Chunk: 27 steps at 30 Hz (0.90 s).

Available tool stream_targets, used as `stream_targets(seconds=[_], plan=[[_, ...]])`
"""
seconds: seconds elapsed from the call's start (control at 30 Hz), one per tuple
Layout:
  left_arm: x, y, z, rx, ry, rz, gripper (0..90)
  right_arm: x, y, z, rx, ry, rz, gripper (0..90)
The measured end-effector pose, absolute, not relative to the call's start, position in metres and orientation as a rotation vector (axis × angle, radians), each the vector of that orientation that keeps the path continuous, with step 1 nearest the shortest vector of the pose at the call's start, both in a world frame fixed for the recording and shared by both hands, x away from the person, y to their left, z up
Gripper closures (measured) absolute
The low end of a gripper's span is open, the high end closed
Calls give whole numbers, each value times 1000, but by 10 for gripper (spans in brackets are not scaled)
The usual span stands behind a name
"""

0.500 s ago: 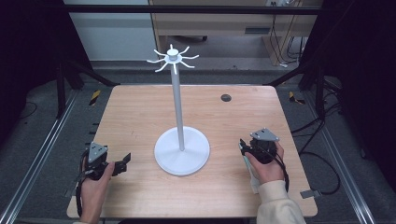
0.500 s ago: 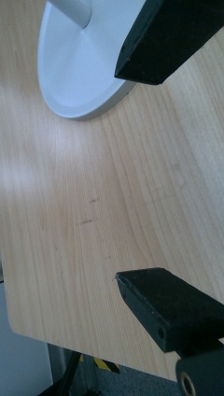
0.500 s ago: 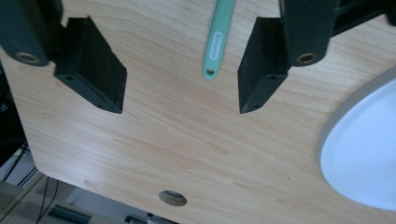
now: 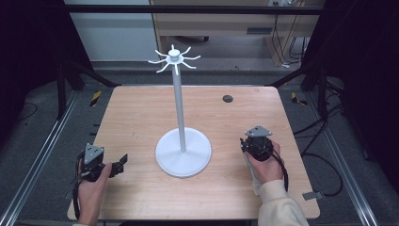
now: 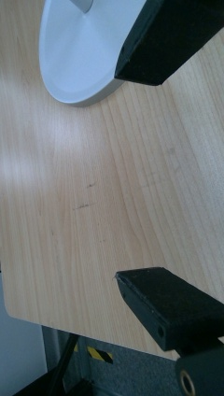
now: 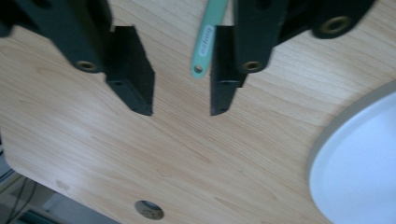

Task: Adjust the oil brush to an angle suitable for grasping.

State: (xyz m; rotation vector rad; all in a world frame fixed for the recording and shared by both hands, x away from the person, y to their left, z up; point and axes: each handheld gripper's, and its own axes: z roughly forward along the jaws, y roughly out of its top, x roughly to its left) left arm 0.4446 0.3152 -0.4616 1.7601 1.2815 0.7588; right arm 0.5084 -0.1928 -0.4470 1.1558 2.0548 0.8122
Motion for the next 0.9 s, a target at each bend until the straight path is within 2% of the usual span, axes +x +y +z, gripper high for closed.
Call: stream_targets(seconds=[0.07, 0.43, 0.9], plan=[[444, 314, -461, 1764, 1277, 768, 39, 510, -191, -446, 1155, 2071, 821, 668], [442, 316, -463, 1749, 1298, 744, 37, 535, -166, -445, 1186, 2249, 756, 890], [445, 311, -463, 1793, 1274, 738, 38, 542, -178, -466, 1316, 2330, 688, 900]])
